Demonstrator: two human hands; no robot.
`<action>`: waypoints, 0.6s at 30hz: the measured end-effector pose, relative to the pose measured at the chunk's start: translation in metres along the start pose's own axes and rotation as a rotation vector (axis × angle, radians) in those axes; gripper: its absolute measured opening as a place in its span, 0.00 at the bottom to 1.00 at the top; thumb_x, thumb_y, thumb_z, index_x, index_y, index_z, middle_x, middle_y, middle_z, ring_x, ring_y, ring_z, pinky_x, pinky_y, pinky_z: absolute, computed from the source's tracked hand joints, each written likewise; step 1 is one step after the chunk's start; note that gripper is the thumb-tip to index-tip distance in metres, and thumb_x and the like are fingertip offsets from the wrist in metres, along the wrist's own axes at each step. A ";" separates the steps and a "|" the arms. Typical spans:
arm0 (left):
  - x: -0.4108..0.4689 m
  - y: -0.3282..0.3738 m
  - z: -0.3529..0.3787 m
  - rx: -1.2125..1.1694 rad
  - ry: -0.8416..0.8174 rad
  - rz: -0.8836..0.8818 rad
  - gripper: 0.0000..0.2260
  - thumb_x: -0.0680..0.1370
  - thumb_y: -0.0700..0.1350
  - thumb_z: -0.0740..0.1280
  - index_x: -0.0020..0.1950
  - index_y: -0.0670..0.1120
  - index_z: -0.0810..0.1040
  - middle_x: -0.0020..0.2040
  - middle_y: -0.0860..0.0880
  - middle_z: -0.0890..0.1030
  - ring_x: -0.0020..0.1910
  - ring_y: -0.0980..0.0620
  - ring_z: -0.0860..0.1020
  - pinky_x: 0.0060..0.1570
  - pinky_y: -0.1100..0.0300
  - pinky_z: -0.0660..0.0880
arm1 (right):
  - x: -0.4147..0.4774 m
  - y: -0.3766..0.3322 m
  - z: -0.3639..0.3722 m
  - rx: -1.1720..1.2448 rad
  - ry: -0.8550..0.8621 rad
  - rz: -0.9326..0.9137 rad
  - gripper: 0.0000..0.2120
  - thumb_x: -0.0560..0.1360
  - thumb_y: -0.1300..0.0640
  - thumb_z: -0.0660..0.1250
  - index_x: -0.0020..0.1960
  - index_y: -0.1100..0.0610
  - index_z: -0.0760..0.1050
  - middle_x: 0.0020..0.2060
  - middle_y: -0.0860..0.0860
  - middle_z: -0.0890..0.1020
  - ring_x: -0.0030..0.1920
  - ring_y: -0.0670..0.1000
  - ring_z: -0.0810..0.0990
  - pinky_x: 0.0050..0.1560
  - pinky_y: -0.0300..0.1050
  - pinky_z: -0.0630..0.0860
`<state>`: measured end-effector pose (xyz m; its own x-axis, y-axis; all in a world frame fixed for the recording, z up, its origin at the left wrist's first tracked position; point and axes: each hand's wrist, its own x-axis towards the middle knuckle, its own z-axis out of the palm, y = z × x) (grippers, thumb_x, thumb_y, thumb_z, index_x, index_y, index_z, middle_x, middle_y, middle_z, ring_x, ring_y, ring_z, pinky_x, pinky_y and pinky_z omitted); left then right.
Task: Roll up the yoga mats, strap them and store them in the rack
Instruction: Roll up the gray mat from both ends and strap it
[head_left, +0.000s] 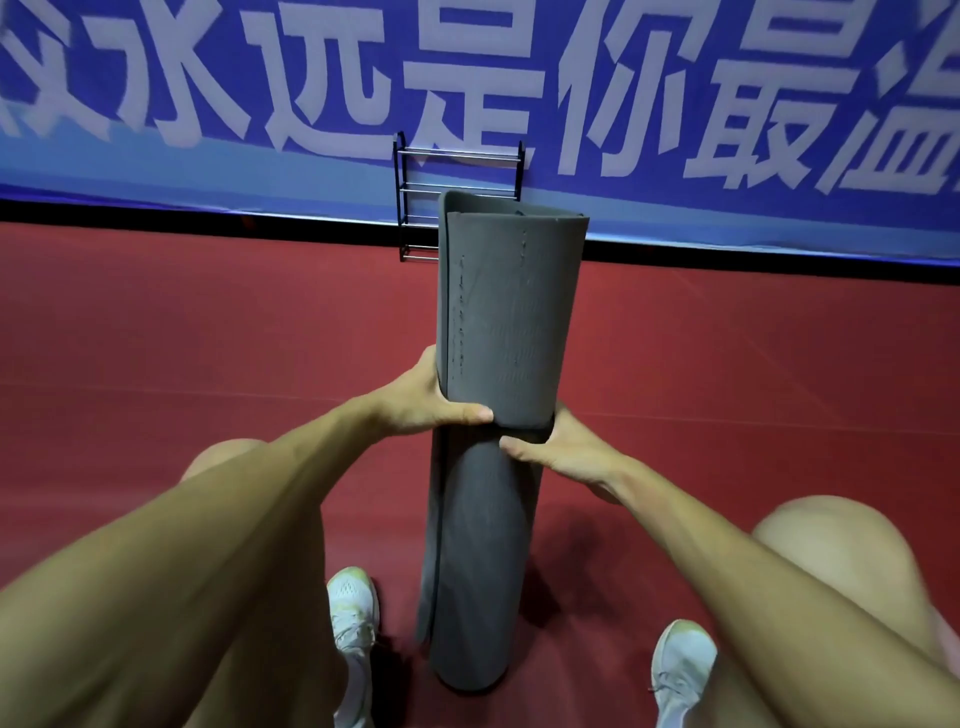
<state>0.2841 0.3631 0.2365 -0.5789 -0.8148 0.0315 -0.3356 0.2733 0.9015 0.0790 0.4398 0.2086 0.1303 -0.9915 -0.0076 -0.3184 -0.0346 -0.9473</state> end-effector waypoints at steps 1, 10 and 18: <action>-0.001 -0.002 -0.001 0.010 -0.015 0.014 0.56 0.56 0.57 0.79 0.75 0.46 0.52 0.70 0.50 0.65 0.69 0.54 0.68 0.67 0.56 0.70 | -0.001 -0.005 -0.001 0.013 0.003 -0.004 0.37 0.60 0.42 0.79 0.64 0.48 0.66 0.58 0.40 0.75 0.57 0.34 0.75 0.52 0.29 0.74; 0.003 -0.014 0.004 0.093 -0.134 -0.113 0.56 0.55 0.53 0.82 0.72 0.49 0.50 0.68 0.53 0.64 0.68 0.54 0.66 0.67 0.54 0.69 | 0.005 -0.004 -0.008 0.007 0.117 -0.028 0.40 0.65 0.61 0.79 0.69 0.53 0.60 0.62 0.46 0.74 0.59 0.38 0.74 0.51 0.29 0.74; -0.001 -0.005 0.009 0.075 -0.185 -0.116 0.43 0.67 0.46 0.78 0.71 0.49 0.51 0.66 0.53 0.64 0.65 0.57 0.68 0.59 0.65 0.71 | 0.002 0.006 -0.011 -0.098 -0.013 -0.028 0.48 0.61 0.59 0.82 0.73 0.55 0.60 0.66 0.47 0.73 0.66 0.43 0.72 0.62 0.37 0.73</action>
<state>0.2800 0.3673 0.2283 -0.6575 -0.7371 -0.1563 -0.4582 0.2266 0.8595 0.0666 0.4366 0.2065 0.1522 -0.9882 0.0142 -0.4049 -0.0755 -0.9112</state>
